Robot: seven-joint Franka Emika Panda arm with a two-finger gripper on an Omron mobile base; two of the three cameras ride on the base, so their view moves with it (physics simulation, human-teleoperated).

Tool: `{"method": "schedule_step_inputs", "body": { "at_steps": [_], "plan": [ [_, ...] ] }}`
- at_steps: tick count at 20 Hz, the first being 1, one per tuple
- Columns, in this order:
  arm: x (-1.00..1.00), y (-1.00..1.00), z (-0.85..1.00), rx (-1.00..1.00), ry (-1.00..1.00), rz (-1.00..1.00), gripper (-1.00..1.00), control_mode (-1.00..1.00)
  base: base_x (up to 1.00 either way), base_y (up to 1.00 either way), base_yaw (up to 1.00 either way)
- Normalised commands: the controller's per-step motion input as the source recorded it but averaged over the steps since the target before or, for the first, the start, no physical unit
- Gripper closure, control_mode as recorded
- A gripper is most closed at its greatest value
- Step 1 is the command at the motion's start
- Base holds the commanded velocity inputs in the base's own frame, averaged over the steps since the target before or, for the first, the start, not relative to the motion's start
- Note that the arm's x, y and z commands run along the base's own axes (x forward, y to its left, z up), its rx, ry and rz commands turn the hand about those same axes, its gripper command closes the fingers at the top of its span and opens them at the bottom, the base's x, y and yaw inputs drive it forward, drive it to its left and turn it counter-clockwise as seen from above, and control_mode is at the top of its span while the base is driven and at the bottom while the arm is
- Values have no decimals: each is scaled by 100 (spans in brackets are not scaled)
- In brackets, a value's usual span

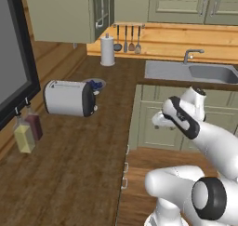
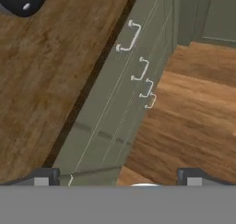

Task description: Take a straw from the drawer in front and place it inside the glass cup on the dining counter.

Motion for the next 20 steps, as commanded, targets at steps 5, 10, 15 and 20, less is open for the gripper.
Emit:
{"method": "schedule_step_inputs", "body": {
  "at_steps": [5,10,15,20],
  "plan": [
    [47,-20,-67,43,0,0,-100,-100,0,0,0],
    [53,-2,-30,36,0,0,-100,-100,0,0,0],
    [50,16,-3,29,2,0,-100,-100,0,0,0],
    [6,7,-30,18,5,8,-100,-100,0,0,0]
  ]
}}
